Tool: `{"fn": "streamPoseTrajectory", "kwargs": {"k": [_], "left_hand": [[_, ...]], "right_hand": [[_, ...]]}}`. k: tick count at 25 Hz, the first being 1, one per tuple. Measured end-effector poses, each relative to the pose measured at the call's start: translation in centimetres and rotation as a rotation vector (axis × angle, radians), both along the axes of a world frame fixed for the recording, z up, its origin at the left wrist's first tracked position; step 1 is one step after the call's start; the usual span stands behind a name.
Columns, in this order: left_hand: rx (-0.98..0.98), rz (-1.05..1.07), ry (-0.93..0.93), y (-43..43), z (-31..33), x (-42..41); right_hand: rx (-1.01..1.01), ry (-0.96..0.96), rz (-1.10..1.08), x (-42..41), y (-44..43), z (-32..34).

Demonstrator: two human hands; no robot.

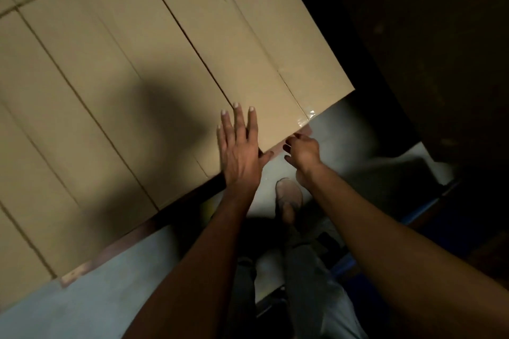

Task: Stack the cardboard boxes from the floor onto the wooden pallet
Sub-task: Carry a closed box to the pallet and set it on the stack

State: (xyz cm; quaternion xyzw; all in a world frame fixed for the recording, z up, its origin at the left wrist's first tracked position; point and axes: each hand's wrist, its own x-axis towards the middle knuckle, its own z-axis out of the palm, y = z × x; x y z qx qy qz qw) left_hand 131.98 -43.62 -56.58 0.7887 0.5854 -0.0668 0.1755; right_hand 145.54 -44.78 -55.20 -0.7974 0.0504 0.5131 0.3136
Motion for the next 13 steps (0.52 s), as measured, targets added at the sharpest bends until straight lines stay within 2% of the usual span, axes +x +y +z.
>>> {"fn": "streamPoseTrajectory", "kwargs": {"k": [5,13], "left_hand": [[0.141,-0.021,-0.01,-0.5,-1.7,-0.5],[0.18,-0.013,-0.006,-0.3,-2.6,-1.0]], "right_hand": [[0.053,0.119,-0.127,0.3,0.3,-0.5],[0.102,0.118,0.004,0.1,0.7,-0.4]]}}
